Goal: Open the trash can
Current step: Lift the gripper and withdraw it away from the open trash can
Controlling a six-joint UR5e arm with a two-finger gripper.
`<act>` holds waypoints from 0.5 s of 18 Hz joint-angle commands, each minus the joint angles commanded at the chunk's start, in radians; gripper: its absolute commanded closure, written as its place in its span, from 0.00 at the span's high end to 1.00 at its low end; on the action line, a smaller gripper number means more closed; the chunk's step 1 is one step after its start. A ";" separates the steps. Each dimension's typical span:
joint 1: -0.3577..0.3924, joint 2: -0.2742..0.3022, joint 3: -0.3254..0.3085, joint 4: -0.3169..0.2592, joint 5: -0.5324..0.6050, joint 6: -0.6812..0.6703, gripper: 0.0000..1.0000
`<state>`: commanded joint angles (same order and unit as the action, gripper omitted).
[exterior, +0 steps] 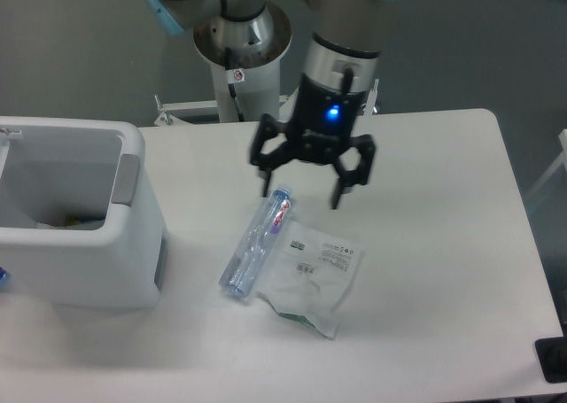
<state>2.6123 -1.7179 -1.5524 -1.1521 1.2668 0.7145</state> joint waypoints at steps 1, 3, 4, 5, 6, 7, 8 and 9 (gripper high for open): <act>0.029 -0.012 -0.003 0.009 0.023 0.031 1.00; 0.049 -0.017 -0.011 0.015 0.046 0.086 1.00; 0.055 -0.029 -0.014 0.017 0.048 0.103 1.00; 0.069 -0.051 -0.014 0.017 0.055 0.114 1.00; 0.093 -0.074 -0.014 0.015 0.075 0.123 1.00; 0.116 -0.091 -0.014 0.015 0.110 0.137 1.00; 0.132 -0.104 -0.014 0.015 0.149 0.161 1.00; 0.140 -0.120 -0.011 0.017 0.182 0.199 1.00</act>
<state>2.7519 -1.8376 -1.5632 -1.1352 1.4493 0.9139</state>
